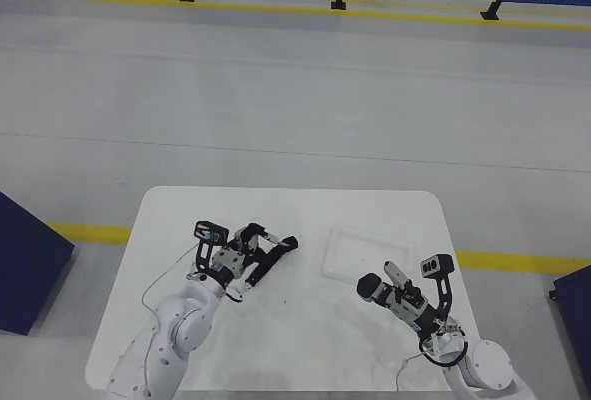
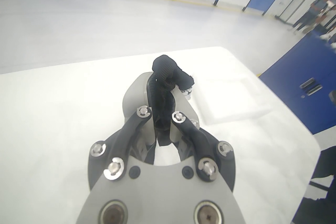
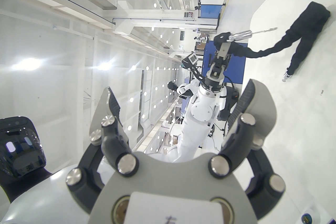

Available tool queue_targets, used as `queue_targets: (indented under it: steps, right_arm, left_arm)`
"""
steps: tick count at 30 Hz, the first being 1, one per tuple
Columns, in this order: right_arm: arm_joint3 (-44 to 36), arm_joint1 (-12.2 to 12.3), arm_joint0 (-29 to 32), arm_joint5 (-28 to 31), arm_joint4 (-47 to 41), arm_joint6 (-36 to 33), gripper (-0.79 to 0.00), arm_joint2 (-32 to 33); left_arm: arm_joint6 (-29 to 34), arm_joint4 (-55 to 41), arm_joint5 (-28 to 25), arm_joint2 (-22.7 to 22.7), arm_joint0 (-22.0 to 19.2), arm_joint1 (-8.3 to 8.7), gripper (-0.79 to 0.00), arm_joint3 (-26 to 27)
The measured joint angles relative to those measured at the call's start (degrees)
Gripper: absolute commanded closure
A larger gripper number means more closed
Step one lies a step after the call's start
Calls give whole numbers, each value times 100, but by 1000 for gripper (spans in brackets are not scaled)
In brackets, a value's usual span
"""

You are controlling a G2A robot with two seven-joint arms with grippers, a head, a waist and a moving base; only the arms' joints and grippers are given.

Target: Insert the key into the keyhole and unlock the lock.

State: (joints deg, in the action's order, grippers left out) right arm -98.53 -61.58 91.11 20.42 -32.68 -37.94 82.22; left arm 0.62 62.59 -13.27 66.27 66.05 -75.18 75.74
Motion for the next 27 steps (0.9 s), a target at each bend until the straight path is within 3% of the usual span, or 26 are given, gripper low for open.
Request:
queue_targets:
  steps: [12,22,23,24,25,27]
  right_arm:
    - [0,0,0,0,0,0,-785,0]
    - [0,0,0,0,0,0,-785,0]
    - [0,0,0,0,0,0,-785,0]
    - [0,0,0,0,0,0,-785,0]
    - [0,0,0,0,0,0,-785,0]
    - [0,0,0,0,0,0,-785,0]
  left_arm:
    - [358,307,288,-267,-302,-77,0,-740]
    - [459,309,302,-354,-436,-123,0,-1061]
    - [462,311,300,-360,-446,-126,-225,-1079]
    - [474,317,299,-368,-459,-130,-591,-1099]
    - [483,320,299,-373,-467,-133,-785,-1111]
    - [520,343,305,-384,-485,-138,-785,-1134]
